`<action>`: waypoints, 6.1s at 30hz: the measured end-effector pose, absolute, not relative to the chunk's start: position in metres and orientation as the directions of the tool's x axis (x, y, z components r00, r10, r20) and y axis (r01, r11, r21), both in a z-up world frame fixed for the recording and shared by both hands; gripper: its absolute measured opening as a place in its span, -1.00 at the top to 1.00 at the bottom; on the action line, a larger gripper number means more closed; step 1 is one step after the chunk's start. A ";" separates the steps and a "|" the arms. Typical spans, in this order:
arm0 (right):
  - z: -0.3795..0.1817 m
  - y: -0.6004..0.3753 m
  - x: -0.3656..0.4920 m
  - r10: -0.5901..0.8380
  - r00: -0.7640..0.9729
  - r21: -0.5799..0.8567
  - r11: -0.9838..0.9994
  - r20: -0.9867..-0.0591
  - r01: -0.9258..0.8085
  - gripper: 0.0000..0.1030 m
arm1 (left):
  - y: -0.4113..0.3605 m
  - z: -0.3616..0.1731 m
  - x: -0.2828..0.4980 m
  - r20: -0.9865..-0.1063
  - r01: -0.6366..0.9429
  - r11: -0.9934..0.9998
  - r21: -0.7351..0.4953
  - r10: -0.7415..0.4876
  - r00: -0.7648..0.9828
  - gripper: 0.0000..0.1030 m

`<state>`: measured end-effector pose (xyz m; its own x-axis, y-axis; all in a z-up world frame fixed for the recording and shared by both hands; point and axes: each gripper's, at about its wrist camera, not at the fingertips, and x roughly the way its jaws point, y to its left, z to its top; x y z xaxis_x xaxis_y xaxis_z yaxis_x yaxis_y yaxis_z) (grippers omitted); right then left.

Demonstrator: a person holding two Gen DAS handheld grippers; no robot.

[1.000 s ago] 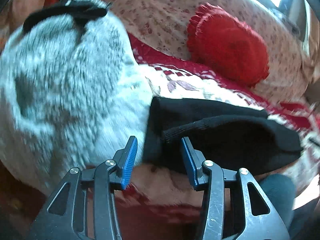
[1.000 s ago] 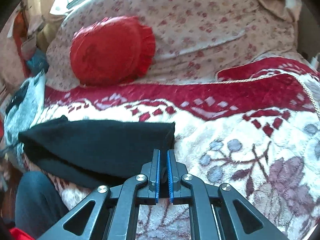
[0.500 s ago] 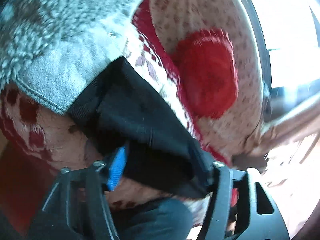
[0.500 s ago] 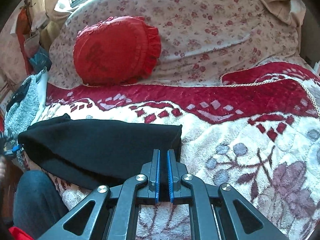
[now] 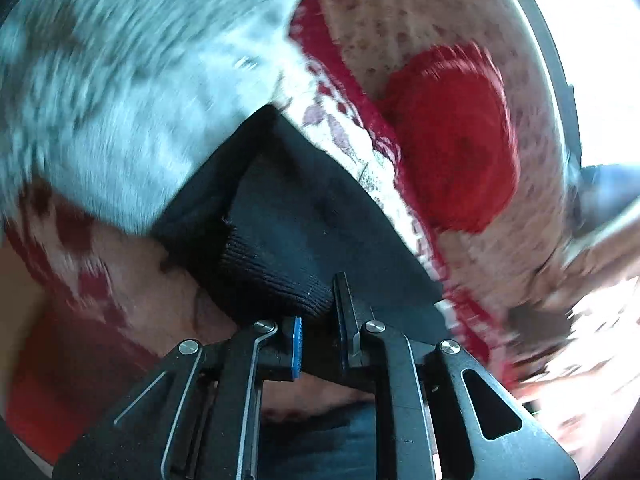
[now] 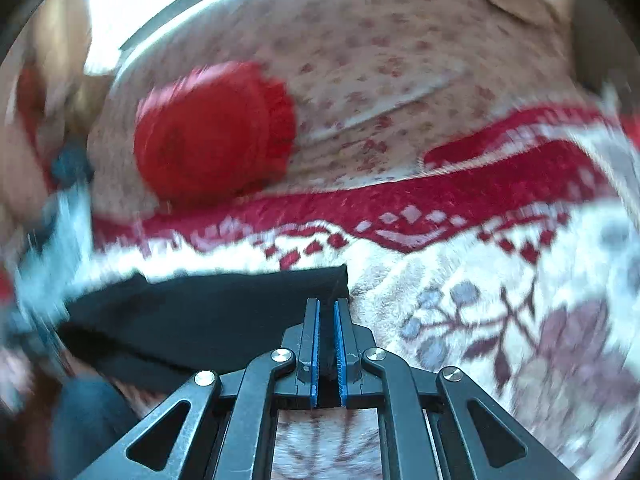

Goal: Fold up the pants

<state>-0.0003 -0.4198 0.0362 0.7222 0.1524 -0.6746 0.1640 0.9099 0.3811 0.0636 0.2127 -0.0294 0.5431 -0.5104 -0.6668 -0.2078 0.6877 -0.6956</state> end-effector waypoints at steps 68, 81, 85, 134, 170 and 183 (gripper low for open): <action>-0.033 -0.362 0.019 -0.031 0.519 0.077 0.979 -0.854 0.186 0.91 | 0.118 -0.043 0.040 -0.677 0.122 0.988 0.093 -0.027 0.735 0.25; -0.030 -0.358 0.086 -0.150 0.537 -0.031 0.974 -0.830 0.224 0.91 | 0.132 -0.038 0.133 -0.798 0.039 0.998 -0.055 -0.068 0.598 0.24; -0.030 -0.347 0.088 -0.205 0.528 -0.105 0.971 -0.824 0.214 0.90 | 0.137 -0.039 0.127 -0.764 0.038 0.997 -0.068 -0.076 0.641 0.23; -0.041 -0.444 -0.066 0.177 0.799 0.738 0.534 -0.575 0.413 0.24 | -0.031 -0.003 0.012 -0.756 0.348 0.929 -0.126 -0.317 0.573 0.22; -0.075 -0.432 -0.045 0.307 0.797 0.828 0.412 -0.520 0.381 0.70 | 0.000 -0.013 0.025 -0.751 0.283 0.898 -0.337 -0.437 0.494 0.22; -0.034 -0.408 -0.044 0.234 0.819 0.728 0.622 -0.523 0.287 0.85 | 0.002 -0.016 0.027 -0.751 0.272 0.890 -0.365 -0.455 0.478 0.22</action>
